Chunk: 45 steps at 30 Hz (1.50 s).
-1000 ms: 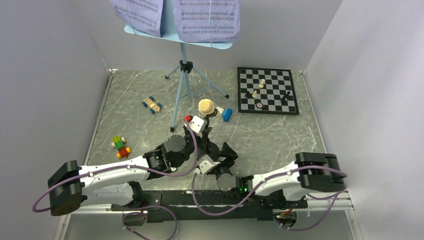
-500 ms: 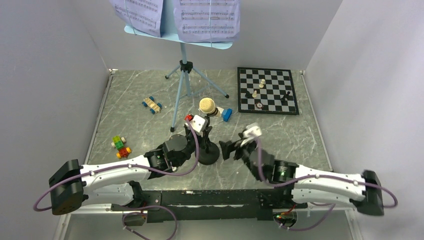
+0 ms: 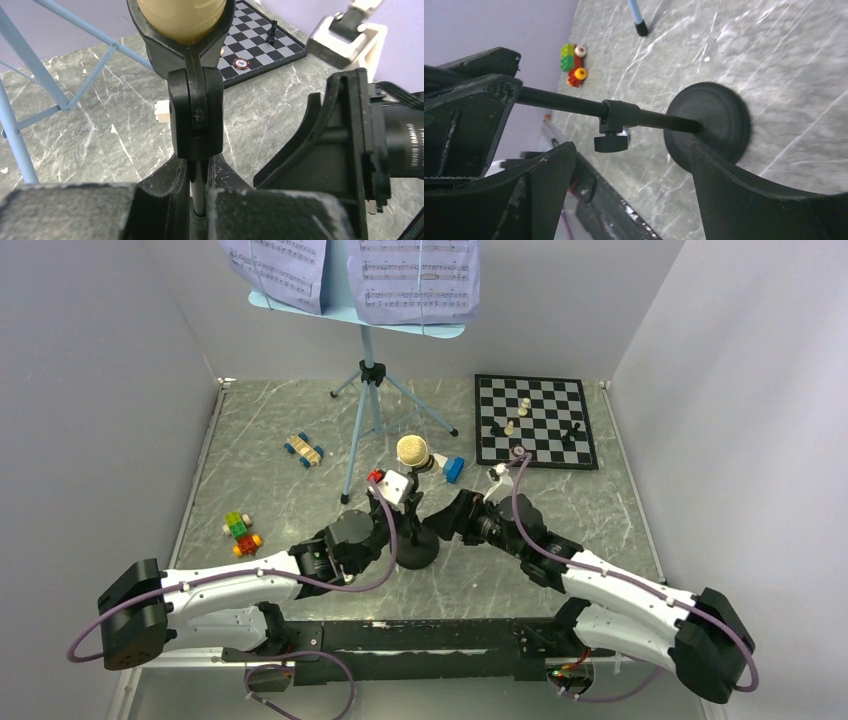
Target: Pack up the instrument practice props
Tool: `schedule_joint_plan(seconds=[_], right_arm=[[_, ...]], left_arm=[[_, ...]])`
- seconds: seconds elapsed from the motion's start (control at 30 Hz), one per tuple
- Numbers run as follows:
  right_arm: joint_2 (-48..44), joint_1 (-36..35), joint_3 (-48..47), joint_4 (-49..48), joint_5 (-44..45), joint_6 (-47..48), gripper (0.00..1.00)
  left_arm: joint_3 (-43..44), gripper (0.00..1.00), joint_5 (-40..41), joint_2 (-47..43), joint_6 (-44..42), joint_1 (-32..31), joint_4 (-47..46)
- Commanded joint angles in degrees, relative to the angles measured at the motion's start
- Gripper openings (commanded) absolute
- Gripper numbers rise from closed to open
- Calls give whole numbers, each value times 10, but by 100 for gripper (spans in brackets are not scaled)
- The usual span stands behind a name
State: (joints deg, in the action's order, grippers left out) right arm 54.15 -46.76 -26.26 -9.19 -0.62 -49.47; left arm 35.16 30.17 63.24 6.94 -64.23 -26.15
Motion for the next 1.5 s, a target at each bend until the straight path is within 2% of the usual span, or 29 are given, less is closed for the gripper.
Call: schedule_joint_plan(seconds=[0.0, 0.13, 0.33, 0.57, 0.73, 1.07, 1.3, 1.43, 1.47], right_arm=[[31, 39, 18, -126, -161, -124, 88], [91, 57, 26, -219, -230, -161, 87], [166, 64, 45, -334, -263, -228, 84], [231, 66, 69, -458, -266, -300, 72], [262, 70, 78, -511, -262, -326, 62], [302, 72, 61, -542, -274, -338, 46], [300, 72, 57, -532, -284, -321, 22], [271, 72, 43, -459, -287, -266, 1], [255, 72, 36, -424, -283, -241, 0]], left_arm=[[-18, 0, 49, -7, -24, 0, -14], [-26, 0, 60, -6, -28, -3, -31], [-45, 0, 75, -11, -29, -9, -59], [-51, 0, 77, -23, -39, -11, -63], [-54, 0, 74, -27, -45, -12, -64], [-61, 0, 69, -29, -42, -13, -65], [-61, 0, 68, -28, -44, -14, -60], [-60, 0, 67, -24, -41, -15, -54], [-59, 0, 66, -22, -41, -15, -52]])
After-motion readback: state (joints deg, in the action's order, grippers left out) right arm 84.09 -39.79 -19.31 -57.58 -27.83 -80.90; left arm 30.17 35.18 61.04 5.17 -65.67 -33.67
